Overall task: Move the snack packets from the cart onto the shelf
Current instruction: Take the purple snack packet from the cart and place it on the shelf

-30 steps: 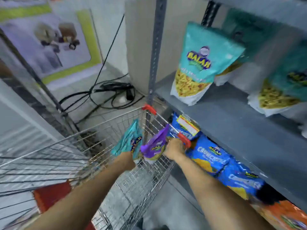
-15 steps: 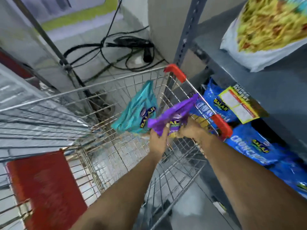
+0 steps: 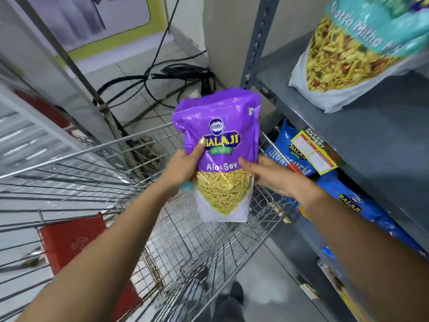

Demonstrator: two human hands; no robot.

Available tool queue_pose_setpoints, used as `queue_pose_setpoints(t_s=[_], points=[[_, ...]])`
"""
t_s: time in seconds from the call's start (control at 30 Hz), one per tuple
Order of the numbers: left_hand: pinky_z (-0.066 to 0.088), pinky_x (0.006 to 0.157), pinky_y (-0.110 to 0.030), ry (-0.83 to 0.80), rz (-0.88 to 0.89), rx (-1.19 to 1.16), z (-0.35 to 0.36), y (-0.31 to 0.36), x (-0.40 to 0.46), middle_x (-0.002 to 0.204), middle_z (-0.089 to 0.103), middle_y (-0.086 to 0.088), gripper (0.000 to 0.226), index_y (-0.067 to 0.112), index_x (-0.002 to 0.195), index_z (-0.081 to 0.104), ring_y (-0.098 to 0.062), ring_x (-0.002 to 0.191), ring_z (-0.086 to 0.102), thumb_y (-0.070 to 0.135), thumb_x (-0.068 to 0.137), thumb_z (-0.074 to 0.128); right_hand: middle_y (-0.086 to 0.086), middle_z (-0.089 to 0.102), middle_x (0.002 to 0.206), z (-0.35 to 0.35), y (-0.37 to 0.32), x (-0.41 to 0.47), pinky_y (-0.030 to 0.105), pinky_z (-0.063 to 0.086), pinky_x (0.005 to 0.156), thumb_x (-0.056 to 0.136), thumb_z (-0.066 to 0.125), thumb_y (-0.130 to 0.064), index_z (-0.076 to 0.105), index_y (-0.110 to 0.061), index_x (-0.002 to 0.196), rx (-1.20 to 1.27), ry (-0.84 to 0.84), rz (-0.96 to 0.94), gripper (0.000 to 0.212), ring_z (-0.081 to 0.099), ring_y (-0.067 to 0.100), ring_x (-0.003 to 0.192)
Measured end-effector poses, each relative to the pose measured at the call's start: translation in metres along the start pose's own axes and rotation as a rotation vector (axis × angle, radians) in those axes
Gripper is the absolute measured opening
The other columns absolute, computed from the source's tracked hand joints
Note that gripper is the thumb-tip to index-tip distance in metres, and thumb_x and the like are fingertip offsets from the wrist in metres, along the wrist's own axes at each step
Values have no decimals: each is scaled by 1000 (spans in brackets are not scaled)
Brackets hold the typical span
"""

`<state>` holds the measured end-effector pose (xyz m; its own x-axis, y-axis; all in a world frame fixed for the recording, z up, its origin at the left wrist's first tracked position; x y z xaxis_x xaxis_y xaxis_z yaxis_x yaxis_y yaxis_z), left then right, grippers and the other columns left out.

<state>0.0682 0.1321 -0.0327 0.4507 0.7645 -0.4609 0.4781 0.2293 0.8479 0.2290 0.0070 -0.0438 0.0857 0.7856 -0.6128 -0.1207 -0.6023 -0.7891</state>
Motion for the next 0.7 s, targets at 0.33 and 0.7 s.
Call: queue_pose_setpoints(t_s=[0.33, 0.7], points=[[53, 57, -23, -166, 230, 6, 17, 132, -66, 75, 79, -5, 63, 6, 79, 74, -15, 64, 71, 62, 89, 49, -9, 79, 101, -21, -54, -105, 43, 47, 105, 69, 75, -48, 80, -31, 95, 292, 279, -307, 32, 72, 8, 100], [42, 63, -38, -393, 568, 149, 275, 251, -183, 55, 57, -12, 74, -2, 58, 57, -26, 56, 47, 64, 88, 47, -26, 74, 102, -181, 3, -385, 11, 50, 83, 102, 51, -16, 57, -25, 119, 226, 1163, -609, 21, 67, -9, 93]])
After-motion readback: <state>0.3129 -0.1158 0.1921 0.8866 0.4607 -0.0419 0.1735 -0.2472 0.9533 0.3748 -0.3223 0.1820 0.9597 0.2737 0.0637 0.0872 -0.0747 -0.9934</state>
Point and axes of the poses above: each hand's wrist, its own x-axis towards the middle knuckle, its own z-axis out of the palm, y = z × x, the point moved 10 cm from there along x, towards the middle knuckle
